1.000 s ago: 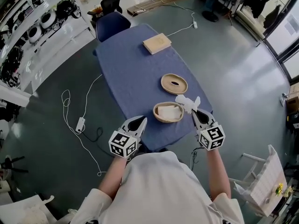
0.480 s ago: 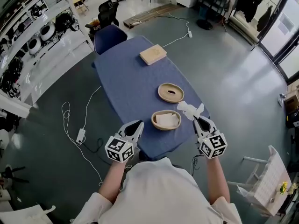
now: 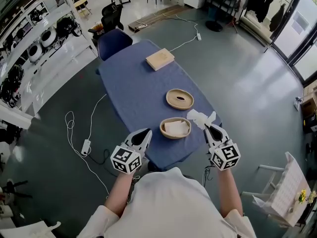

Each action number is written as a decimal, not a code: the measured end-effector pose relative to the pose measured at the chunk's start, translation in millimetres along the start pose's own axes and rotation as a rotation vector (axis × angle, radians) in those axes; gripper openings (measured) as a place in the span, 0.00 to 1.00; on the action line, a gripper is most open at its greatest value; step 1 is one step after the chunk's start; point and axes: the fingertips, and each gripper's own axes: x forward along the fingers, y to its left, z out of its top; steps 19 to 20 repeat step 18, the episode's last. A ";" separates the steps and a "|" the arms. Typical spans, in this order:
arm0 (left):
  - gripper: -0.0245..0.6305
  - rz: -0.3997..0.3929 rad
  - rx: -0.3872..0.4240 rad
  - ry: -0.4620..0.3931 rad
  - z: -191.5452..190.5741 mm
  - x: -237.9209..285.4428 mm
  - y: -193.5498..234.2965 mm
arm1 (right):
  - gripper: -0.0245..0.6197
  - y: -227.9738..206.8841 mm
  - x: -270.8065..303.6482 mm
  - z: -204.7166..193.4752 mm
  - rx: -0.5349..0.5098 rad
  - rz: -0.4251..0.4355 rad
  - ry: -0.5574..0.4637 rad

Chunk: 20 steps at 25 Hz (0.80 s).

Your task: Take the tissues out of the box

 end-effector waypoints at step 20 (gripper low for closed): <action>0.05 0.007 -0.003 -0.006 -2.6 0.8 -2.2 | 0.09 -3.8 -4.7 0.8 -0.005 -0.010 -0.020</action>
